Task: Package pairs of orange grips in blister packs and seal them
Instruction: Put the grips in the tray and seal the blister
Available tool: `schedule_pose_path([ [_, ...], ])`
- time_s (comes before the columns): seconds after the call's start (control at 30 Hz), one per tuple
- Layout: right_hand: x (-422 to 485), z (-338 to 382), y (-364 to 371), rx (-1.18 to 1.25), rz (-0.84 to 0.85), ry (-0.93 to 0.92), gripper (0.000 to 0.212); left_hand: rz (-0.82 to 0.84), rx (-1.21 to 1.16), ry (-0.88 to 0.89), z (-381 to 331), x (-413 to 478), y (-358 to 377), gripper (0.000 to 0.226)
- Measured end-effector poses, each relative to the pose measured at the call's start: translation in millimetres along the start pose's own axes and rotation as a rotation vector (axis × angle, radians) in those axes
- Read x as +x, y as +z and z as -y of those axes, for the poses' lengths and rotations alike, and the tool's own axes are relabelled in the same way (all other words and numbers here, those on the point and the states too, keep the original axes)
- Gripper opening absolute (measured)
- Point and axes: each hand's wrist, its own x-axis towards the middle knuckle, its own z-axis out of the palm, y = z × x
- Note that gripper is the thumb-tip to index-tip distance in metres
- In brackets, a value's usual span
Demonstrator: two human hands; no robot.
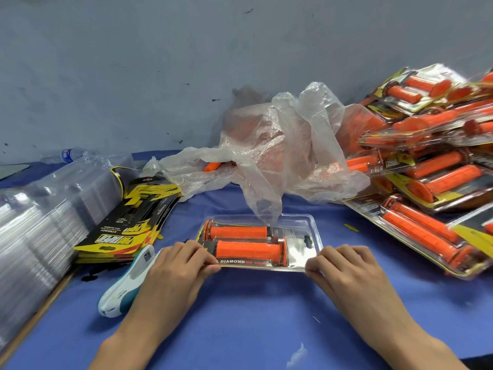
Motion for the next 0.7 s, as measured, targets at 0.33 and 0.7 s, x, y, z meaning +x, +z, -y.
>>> schedule_pose_path([
  [0.33, 1.7, -11.8, -0.1, 0.001, 0.041, 0.009, 0.008, 0.059, -0.057, -0.016, 1.0, -0.9, 0.4, 0.026],
  [0.7, 22.2, 46.0, 7.1, 0.121, 0.083, -0.102, 0.022, -0.073, -0.079, 0.212, -35.8, -0.1, 0.5, 0.023],
])
